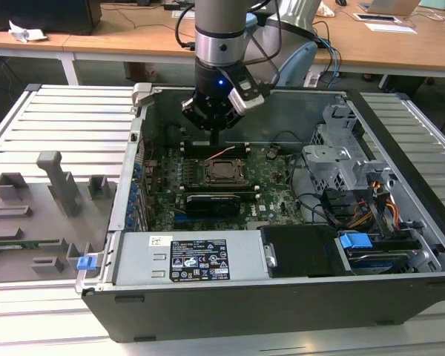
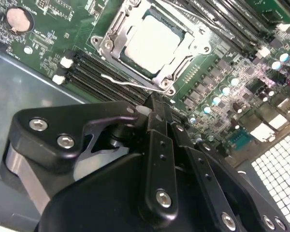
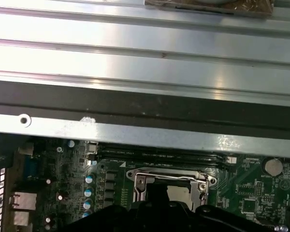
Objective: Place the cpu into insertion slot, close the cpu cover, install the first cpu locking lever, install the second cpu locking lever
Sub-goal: 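Install the first cpu locking lever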
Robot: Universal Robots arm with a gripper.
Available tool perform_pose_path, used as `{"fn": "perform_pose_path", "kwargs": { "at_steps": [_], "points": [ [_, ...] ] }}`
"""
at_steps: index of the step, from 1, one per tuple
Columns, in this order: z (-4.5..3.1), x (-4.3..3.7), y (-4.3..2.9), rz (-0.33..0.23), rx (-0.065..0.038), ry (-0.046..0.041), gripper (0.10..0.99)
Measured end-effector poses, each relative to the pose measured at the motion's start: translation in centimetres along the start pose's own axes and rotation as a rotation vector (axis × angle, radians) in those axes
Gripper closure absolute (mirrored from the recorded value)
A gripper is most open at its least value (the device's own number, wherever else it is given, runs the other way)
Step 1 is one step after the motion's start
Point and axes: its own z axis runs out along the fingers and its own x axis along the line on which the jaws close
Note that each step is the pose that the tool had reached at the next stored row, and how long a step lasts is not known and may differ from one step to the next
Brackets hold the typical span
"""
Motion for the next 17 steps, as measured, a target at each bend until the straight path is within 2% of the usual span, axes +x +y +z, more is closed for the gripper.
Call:
{"fn": "perform_pose_path", "kwargs": {
  "at_steps": [1,2,6,9,17],
  "points": [
    [0.01,0.00,-0.01,0.000,-0.012,-0.0011,0.976],
    [0.08,0.00,-0.01,0.000,-0.018,-0.0017,0.976],
    [0.65,-0.05,-0.03,0.000,-0.019,-0.0032,0.976],
    [1.51,-0.79,0.02,0.000,-0.019,-0.0032,0.976],
    [2.52,-1.19,0.40,-0.040,-0.020,-0.0020,0.976]
  ]
}}
